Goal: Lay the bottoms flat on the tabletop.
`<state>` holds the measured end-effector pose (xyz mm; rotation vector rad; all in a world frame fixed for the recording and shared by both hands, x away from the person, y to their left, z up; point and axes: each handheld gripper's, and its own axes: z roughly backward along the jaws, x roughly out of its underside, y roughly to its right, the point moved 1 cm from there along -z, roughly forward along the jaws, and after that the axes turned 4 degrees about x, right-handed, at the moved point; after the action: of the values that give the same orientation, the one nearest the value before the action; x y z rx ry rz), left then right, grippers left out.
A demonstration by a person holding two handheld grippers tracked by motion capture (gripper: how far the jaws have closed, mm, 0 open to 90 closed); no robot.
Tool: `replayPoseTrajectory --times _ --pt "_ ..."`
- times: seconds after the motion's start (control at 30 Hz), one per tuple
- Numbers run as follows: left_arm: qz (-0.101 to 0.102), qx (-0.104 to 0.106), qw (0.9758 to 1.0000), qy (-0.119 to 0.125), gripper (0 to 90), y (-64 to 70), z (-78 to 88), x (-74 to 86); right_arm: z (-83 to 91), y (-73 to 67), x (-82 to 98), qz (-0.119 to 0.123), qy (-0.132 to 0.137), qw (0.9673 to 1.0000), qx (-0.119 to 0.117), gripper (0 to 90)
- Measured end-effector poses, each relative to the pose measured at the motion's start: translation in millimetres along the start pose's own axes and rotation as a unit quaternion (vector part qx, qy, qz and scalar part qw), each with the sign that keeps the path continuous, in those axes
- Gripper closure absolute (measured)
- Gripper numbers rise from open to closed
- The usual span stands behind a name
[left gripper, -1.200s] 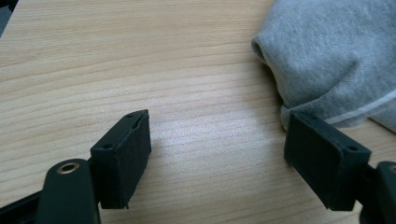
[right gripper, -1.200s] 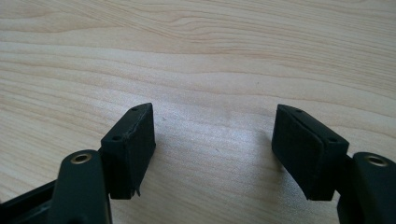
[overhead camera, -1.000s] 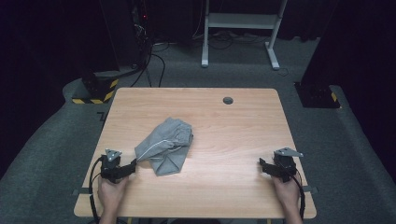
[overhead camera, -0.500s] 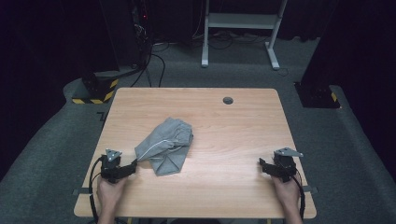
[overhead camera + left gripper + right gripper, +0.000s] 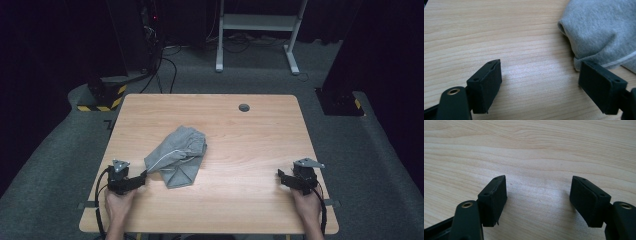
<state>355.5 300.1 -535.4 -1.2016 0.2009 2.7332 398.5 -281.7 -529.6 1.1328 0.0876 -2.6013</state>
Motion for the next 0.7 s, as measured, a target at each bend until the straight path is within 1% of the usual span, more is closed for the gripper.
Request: replayPoseTrajectory --times 0.1,0.2,0.3,0.33,0.43,0.5,0.53,0.57,0.63,0.7 --pt "0.0 0.0 1.0 -0.001 18.9 -0.1 0.2 0.0 0.0 0.0 0.0 0.0 0.0 1.0 0.0 29.6" --pt "0.005 0.0 1.0 0.003 19.2 0.1 0.7 0.7 0.0 -0.1 0.1 0.0 0.0 1.0 0.0 29.6" --pt "-0.001 -0.005 1.0 0.001 19.4 1.2 0.2 0.6 0.0 -0.2 0.0 -0.001 0.0 1.0 0.0 29.5" --pt "0.001 -0.003 1.0 0.001 19.5 0.8 0.1 0.3 0.0 -0.2 0.0 -0.001 0.0 1.0 0.0 29.5" --pt "0.016 0.01 0.9998 0.008 19.4 -1.9 0.6 0.1 0.0 -0.2 0.0 -0.001 0.0 1.0 0.0 29.6" --pt "0.017 0.013 0.9997 0.009 19.6 -2.9 1.0 0.2 0.0 -0.2 0.0 -0.001 0.0 1.0 0.0 29.6" --pt "0.024 0.013 0.9996 0.011 19.8 -2.8 1.6 0.8 0.0 -0.2 0.0 -0.001 0.0 1.0 0.0 29.6" --pt "0.026 0.017 0.9994 0.012 19.8 -2.3 1.9 0.9 0.0 -0.2 0.0 -0.001 0.0 1.0 0.0 29.6" --pt "0.027 0.02 0.9994 0.012 20.2 -2.0 2.4 0.8 0.0 -0.3 0.0 -0.001 0.0 1.0 0.0 29.6" --pt "0.031 0.032 0.9988 0.019 20.2 -1.7 4.5 0.1 0.0 -0.3 0.0 -0.001 0.0 1.0 0.0 29.6"
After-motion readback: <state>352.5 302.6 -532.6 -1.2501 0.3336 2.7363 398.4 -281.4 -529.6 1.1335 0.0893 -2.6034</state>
